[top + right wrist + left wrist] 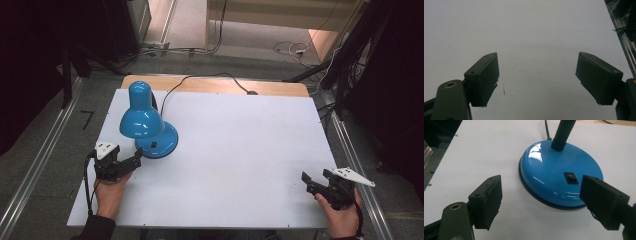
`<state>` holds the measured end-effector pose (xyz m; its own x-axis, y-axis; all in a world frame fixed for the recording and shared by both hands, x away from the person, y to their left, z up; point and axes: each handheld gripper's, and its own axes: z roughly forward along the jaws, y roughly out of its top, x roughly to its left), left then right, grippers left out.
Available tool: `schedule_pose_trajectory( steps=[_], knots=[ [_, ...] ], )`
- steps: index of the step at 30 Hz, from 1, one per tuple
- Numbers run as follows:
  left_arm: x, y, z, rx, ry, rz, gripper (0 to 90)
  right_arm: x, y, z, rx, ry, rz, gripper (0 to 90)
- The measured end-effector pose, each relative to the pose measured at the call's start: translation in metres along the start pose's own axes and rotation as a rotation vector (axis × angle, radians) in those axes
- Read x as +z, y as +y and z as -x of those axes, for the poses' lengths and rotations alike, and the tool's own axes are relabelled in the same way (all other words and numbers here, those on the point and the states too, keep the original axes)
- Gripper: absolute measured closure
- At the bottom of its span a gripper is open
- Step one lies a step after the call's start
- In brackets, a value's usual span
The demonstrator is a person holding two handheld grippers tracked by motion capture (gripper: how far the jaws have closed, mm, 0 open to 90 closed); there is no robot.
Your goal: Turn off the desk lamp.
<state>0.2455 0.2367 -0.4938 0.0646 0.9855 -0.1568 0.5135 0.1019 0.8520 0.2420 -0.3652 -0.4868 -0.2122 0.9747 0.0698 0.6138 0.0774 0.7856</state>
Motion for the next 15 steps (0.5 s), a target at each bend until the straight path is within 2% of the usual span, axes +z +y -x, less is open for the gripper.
schedule_pose_trajectory(
  steps=[15],
  knots=[
    [-0.0088,-0.0013,0.0000,-0.008,-0.020,0.009,16.8,-0.0005,0.0000,0.0002,0.000,0.000,0.001,17.6]
  ],
)
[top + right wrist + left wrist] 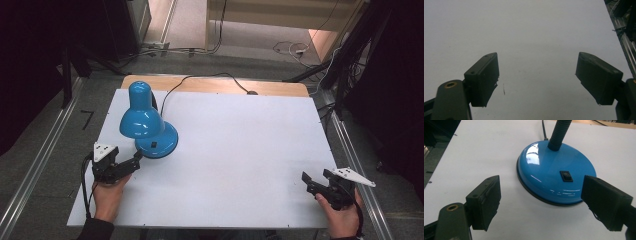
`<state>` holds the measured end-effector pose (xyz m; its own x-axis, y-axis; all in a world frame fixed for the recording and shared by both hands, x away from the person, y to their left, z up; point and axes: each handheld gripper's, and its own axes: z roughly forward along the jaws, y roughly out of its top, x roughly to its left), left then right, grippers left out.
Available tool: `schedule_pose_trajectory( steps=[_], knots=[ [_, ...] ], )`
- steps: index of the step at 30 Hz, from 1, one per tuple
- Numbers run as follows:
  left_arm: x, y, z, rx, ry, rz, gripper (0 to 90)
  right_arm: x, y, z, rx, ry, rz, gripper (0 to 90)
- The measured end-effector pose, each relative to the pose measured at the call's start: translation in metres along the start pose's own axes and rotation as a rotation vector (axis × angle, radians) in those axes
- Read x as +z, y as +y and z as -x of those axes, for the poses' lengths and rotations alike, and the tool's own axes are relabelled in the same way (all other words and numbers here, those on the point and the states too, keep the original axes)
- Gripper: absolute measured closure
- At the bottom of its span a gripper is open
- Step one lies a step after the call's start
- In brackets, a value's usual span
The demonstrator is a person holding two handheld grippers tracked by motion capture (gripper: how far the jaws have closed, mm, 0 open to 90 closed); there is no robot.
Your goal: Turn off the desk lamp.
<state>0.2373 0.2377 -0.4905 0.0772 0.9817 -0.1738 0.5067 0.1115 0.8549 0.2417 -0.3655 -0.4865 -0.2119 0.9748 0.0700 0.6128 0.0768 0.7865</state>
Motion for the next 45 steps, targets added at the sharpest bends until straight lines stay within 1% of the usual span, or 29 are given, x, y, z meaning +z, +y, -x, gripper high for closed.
schedule_pose_trajectory(
  steps=[7,13,25,45],
  knots=[
    [-0.005,-0.002,0.001,0.012,0.003,-0.001,15.5,0.000,0.000,0.000,-0.002,0.000,0.001,17.6],
    [-0.009,-0.003,0.002,0.009,-0.002,0.006,15.5,0.000,0.000,0.000,0.000,-0.002,-0.001,17.6],
    [-0.015,-0.006,0.002,0.013,-0.006,0.003,15.5,-0.001,0.000,0.000,-0.002,-0.002,0.001,17.7],
    [-0.024,-0.010,-0.003,-0.006,-0.018,0.000,15.5,-0.001,0.000,0.000,-0.001,-0.003,0.001,17.8]
  ],
)
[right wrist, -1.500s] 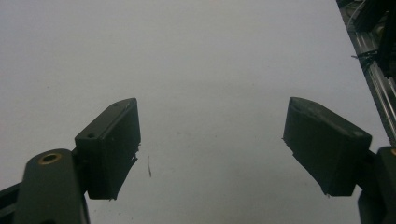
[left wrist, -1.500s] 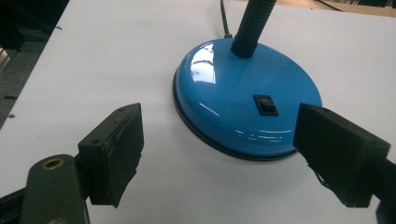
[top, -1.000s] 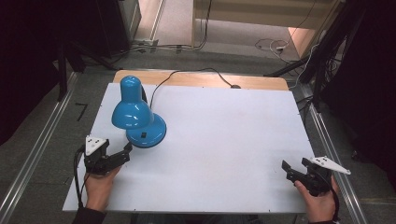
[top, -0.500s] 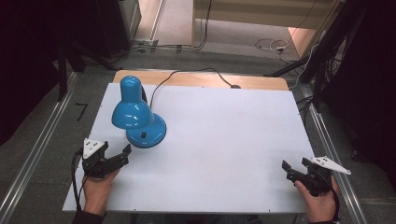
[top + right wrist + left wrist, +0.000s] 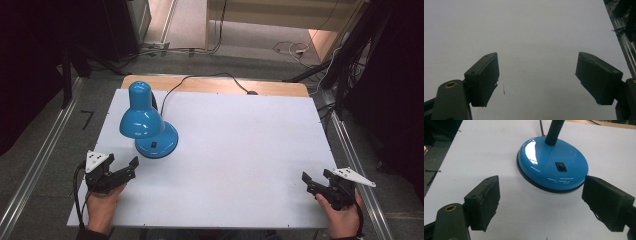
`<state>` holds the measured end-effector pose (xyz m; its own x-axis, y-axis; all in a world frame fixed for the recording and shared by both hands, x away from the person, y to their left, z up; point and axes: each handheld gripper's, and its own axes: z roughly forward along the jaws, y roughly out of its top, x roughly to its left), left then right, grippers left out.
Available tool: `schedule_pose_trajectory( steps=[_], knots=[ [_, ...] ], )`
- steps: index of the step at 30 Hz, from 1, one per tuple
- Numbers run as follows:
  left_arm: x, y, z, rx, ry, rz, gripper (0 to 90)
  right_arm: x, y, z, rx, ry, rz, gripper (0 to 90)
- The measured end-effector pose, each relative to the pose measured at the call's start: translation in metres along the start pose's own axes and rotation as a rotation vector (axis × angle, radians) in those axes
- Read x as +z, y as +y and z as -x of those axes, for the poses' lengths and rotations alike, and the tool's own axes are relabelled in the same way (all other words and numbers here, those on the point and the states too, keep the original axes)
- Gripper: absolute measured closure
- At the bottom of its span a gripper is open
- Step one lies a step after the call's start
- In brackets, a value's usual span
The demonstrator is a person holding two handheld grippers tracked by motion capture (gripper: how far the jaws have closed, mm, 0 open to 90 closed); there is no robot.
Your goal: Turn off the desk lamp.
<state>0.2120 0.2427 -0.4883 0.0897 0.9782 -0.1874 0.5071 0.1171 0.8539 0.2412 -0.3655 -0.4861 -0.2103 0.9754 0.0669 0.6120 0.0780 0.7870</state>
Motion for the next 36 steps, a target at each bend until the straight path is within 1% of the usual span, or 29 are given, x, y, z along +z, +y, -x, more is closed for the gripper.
schedule_pose_trajectory(
  steps=[21,36],
  knots=[
    [-0.009,-0.003,-0.006,-0.010,0.005,0.004,15.6,0.001,0.000,0.000,-0.002,0.003,-0.001,17.8],
    [-0.017,-0.007,-0.010,-0.013,-0.005,0.001,15.5,0.001,0.000,-0.001,0.001,0.002,-0.004,17.8]
  ],
)
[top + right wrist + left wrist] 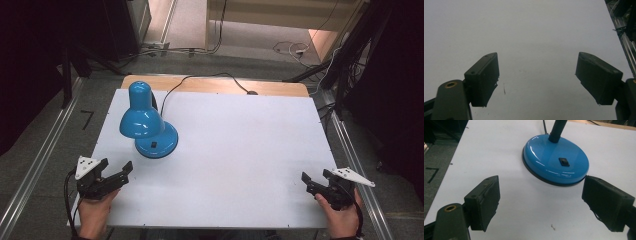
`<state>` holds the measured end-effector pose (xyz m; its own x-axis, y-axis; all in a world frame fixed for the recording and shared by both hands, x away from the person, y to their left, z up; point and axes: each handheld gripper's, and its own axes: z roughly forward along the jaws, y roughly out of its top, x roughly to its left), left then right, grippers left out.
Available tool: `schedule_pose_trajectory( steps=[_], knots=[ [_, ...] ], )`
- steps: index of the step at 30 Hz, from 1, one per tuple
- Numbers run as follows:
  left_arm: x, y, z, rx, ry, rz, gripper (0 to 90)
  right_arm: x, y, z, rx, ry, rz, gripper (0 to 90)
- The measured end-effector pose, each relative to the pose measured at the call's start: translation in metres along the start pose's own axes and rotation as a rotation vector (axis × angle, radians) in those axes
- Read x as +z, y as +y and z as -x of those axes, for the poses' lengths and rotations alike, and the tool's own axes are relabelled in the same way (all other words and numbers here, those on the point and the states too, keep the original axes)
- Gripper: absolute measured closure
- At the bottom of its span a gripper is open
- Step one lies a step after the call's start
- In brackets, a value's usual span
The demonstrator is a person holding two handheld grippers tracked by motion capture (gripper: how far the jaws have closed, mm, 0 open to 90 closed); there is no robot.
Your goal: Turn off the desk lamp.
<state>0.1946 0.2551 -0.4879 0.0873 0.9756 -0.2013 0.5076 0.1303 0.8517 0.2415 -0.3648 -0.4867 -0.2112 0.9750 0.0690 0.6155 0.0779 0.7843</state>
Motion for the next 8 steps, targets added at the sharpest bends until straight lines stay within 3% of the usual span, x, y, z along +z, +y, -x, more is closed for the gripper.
schedule_pose_trajectory(
  steps=[4,8],
  knots=[
    [-0.0017,-0.0011,-0.0014,-0.005,-0.010,-0.007,14.6,0.0001,0.0001,0.0000,-0.001,0.000,0.001,17.8],
    [-0.0002,-0.0010,-0.0045,-0.034,-0.032,-0.045,7.6,0.0000,0.0002,0.0001,-0.001,-0.002,0.003,17.8]
  ],
)
